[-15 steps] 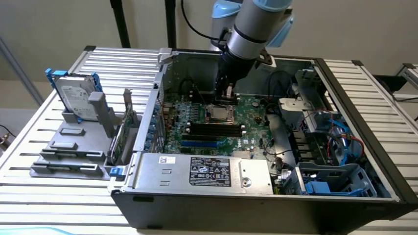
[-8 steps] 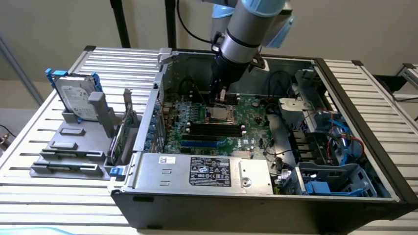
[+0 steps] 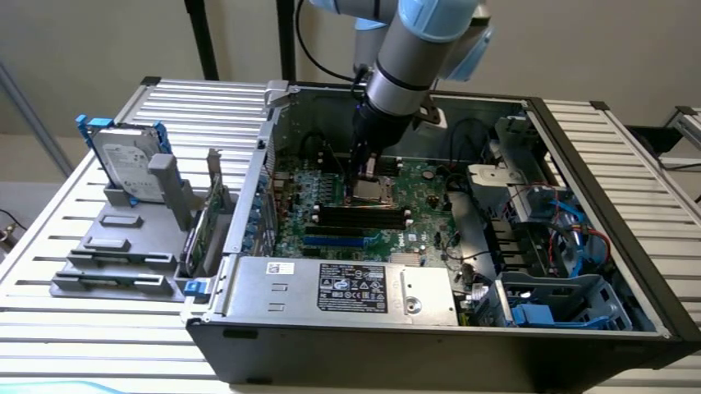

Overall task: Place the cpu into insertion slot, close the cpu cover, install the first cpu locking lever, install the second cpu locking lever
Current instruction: 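Close the cpu cover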

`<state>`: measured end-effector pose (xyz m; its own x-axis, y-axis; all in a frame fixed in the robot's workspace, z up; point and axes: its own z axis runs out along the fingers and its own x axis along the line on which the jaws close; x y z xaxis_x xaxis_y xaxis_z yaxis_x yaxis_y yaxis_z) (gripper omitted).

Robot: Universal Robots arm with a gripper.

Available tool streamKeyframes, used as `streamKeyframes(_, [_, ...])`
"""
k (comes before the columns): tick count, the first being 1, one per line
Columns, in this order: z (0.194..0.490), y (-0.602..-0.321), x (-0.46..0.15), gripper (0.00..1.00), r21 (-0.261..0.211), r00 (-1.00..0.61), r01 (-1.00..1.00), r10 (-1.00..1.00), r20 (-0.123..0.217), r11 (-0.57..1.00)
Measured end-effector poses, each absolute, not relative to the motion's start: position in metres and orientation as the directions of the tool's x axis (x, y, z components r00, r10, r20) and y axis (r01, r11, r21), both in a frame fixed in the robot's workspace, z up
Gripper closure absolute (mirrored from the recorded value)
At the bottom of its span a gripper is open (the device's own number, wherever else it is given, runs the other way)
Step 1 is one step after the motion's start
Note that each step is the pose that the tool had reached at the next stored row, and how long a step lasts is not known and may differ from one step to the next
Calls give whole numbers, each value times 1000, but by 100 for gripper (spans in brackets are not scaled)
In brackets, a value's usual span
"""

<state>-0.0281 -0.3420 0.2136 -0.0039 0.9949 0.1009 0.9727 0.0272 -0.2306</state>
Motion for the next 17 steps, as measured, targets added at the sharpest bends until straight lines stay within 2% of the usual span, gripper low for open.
streamKeyframes(10, [200, -342, -30, 89, -231, -4, 973, 996, 93, 26])
streamKeyframes(17, [206, -342, -30, 89, -242, -3, 970, 996, 93, 25])
